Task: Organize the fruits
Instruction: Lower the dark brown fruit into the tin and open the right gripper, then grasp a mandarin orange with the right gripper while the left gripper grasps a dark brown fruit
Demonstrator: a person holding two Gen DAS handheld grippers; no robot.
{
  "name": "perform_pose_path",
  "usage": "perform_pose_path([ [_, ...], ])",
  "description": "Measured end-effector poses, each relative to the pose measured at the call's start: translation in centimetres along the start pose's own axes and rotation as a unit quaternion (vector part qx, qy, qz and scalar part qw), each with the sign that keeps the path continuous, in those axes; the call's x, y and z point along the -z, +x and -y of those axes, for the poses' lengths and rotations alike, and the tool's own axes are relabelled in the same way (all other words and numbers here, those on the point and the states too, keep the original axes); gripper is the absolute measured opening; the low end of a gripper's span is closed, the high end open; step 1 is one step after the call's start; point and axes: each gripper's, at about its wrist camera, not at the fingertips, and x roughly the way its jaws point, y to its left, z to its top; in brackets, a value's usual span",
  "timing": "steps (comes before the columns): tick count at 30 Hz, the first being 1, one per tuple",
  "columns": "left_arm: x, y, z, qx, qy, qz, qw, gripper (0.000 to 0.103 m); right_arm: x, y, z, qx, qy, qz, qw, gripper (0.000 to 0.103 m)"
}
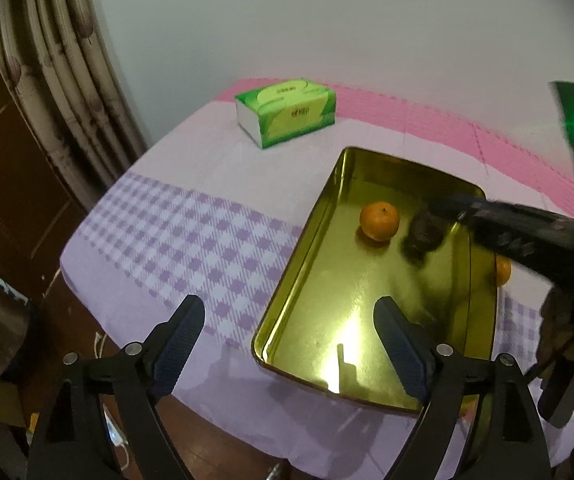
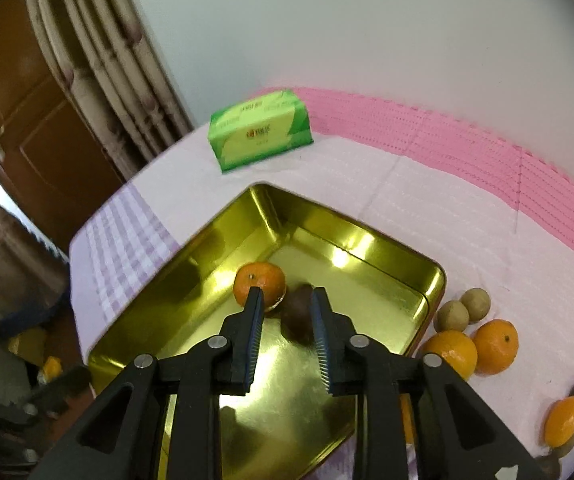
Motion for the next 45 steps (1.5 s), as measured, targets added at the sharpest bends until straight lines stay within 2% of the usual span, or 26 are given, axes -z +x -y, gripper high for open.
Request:
perform_pose_path([
  [1, 0.0, 0.1, 0.0, 0.001, -0.001, -0.002, 1.0000, 0.087, 0.1, -0.9, 0.5, -0.001, 0.012, 0.012, 1.000, 0.040],
  [2, 0.0, 0.1, 0.0, 0.000, -0.001, -0.003, 1.0000, 0.087, 0.5, -2.5, 1.3, -0.003, 0.024, 0.028, 0.999, 0.045],
  [5, 0.1, 0.0, 0.1, 0.001, 0.002, 0.000, 1.0000, 0.087, 2.7, -6.3, 3.6, 0.006, 0.033, 0.047, 0.998, 0.047],
  [9, 0.4, -0.2, 0.9, 0.003, 0.016, 0.002, 0.9999, 0.088, 7.3, -9.0, 6.5, 0.055, 0.009, 0.003, 0.998, 0.049],
  [12, 0.8, 0.0, 1.9, 0.006, 0.034, -0.005, 0.9994, 0.088, 9.4, -9.4, 8.0, 0.056, 0.028, -0.008, 0.998, 0.049],
  [19, 1.3, 0.4, 3.2, -0.007, 0.065, -0.007, 0.9978, 0.089, 7.9, -7.0, 6.6, 0.045, 0.007, -0.001, 0.999, 0.049],
  [24, 1.3, 1.1, 3.3, -0.007, 0.068, -0.018, 0.9975, 0.089, 6.4, -4.1, 6.1, 0.054, 0.011, -0.019, 0.998, 0.047],
  [27, 1.3, 1.3, 3.3, -0.007, 0.071, -0.021, 0.9972, 0.089, 6.4, -2.2, 6.8, 0.050, 0.038, -0.045, 0.997, 0.040],
  [28, 1.3, 1.3, 3.3, -0.007, 0.072, -0.021, 0.9972, 0.089, 6.4, -1.6, 7.0, 0.053, 0.043, -0.052, 0.996, 0.033],
  [29, 1.3, 1.4, 3.4, -0.008, 0.073, -0.021, 0.9971, 0.089, 6.6, -1.2, 7.2, 0.049, 0.048, -0.053, 0.996, 0.033],
  [32, 1.3, 1.5, 3.4, -0.014, 0.076, -0.020, 0.9968, 0.090, 6.9, -1.9, 7.3, 0.040, 0.049, -0.045, 0.997, 0.031],
  [34, 1.4, 1.4, 3.5, -0.010, 0.080, -0.018, 0.9966, 0.089, 7.7, -4.1, 7.2, 0.039, 0.043, -0.035, 0.998, 0.031],
  [37, 1.7, 0.1, 4.4, 0.022, 0.101, 0.002, 0.9947, 0.089, 9.4, -9.5, 8.6, 0.058, 0.047, -0.009, 0.997, 0.031],
  [40, 2.3, -1.6, 6.3, 0.066, 0.142, 0.027, 0.9873, 0.089, 12.5, -15.7, 12.3, 0.128, 0.072, 0.010, 0.989, 0.031],
  [42, 3.2, -3.0, 8.3, 0.108, 0.185, 0.041, 0.9759, 0.089, 14.4, -18.3, 15.0, 0.164, 0.097, 0.011, 0.982, 0.031],
  [45, 4.3, -4.3, 11.4, 0.170, 0.236, 0.027, 0.9565, 0.089, 17.8, -21.3, 18.8, 0.209, 0.141, 0.011, 0.968, 0.031],
])
